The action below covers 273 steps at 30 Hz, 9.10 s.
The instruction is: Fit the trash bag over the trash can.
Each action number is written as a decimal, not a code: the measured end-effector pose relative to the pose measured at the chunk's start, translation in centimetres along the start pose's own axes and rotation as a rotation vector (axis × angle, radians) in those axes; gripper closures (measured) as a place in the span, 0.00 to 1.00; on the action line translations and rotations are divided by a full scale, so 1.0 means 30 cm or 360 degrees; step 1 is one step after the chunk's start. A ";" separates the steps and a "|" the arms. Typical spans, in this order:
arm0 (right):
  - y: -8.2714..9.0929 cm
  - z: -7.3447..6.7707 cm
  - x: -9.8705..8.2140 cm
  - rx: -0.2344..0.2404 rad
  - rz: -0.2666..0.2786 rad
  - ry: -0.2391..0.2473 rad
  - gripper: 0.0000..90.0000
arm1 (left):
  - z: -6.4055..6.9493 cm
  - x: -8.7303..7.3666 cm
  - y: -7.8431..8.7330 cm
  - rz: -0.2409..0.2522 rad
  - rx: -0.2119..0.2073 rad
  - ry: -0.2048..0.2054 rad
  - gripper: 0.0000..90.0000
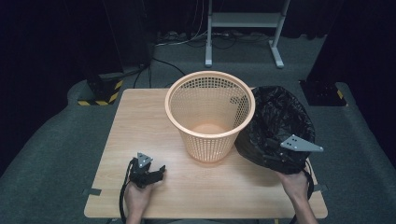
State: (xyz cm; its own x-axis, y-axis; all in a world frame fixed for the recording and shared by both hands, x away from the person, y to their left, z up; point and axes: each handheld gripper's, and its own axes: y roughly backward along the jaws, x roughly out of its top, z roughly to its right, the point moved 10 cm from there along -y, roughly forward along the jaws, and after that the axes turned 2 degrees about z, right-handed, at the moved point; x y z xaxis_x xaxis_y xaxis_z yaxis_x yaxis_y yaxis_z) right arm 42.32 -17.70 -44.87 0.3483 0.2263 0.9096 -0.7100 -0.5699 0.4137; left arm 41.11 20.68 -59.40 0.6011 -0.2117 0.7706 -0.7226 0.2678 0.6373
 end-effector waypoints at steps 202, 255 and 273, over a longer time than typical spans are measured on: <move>-0.283 0.459 -0.143 -0.0313 -0.0705 -0.0258 0.99 | -0.002 0.000 0.001 0.0000 0.0004 -0.0003 0.30; -0.054 0.413 0.006 -0.0265 -0.0621 -0.0136 0.99 | -0.002 0.000 0.001 0.0002 0.0005 -0.0003 0.30; 0.010 0.385 0.078 -0.0221 -0.0611 -0.0093 0.99 | -0.003 0.000 0.000 0.0001 0.0004 -0.0005 0.30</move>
State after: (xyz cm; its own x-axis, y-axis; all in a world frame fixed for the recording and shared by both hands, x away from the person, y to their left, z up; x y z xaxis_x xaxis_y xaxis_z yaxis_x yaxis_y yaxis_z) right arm 49.99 -26.46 -43.05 0.6354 0.3540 0.6863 -0.5963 -0.3398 0.7273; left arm 41.14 20.77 -59.39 0.5998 -0.2143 0.7709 -0.7239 0.2653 0.6369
